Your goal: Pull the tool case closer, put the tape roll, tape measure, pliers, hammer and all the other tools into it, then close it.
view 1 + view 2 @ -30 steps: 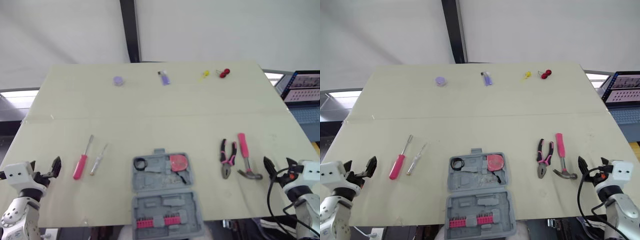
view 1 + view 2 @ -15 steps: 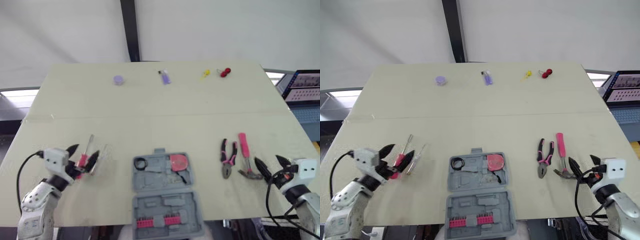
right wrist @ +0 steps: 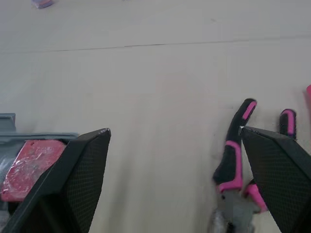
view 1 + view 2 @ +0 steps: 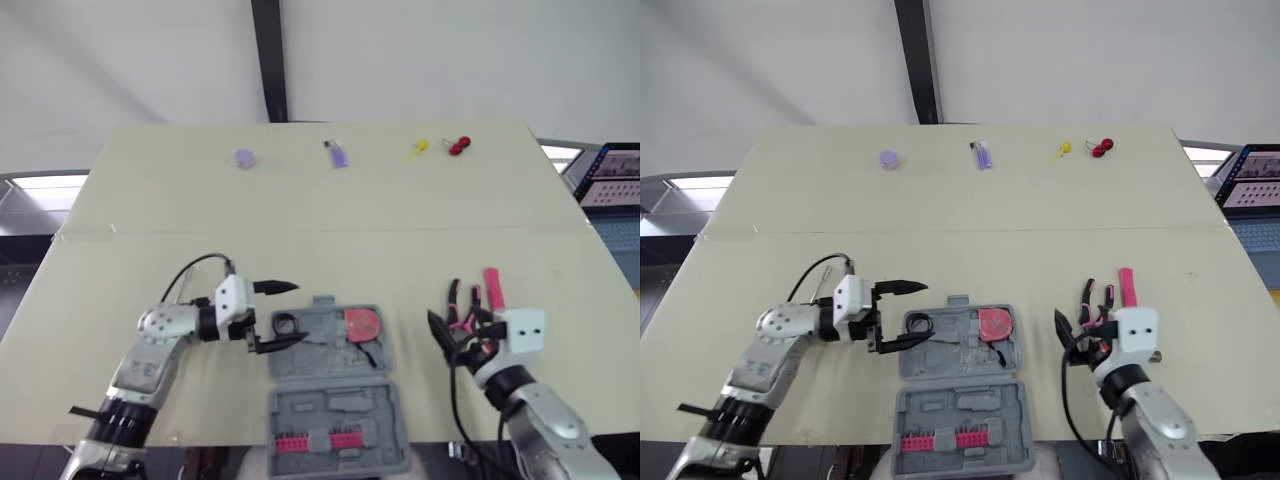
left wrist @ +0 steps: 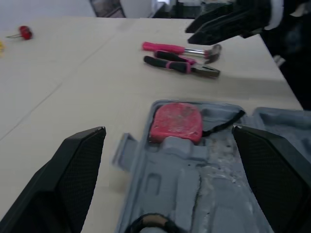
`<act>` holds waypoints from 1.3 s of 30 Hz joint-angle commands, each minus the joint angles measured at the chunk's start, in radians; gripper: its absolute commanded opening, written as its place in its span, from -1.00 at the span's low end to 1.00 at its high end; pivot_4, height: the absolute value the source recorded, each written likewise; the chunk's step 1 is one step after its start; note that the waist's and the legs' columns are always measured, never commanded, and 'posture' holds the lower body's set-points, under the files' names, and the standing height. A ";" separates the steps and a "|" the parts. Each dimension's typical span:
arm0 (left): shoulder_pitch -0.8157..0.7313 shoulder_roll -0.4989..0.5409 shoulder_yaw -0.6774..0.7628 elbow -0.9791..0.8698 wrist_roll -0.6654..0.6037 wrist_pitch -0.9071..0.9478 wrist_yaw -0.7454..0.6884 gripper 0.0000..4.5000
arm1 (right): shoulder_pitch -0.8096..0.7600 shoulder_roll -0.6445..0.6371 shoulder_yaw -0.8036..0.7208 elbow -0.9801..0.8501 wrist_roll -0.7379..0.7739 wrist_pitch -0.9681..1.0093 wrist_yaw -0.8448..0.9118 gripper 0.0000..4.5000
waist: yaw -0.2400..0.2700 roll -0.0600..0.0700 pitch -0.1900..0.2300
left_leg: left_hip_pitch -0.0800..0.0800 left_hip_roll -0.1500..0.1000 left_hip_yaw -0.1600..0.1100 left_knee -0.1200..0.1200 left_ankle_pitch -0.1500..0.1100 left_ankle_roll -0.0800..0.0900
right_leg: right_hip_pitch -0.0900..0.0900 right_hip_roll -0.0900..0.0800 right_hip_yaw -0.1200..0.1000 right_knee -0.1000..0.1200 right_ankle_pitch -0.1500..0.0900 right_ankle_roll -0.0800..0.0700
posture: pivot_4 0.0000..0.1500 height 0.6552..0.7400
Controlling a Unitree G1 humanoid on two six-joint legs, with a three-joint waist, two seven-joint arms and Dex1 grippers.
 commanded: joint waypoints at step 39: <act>-0.143 -0.172 -0.130 0.120 0.072 -0.156 -0.075 1.00 | -0.018 0.233 0.008 0.118 -0.191 0.069 -0.230 0.98 | -0.003 -0.001 0.000 | -0.001 0.000 -0.002 -0.001 0.000 0.001 | -0.001 0.000 -0.001 0.000 0.000 0.000 | 1.00 1.00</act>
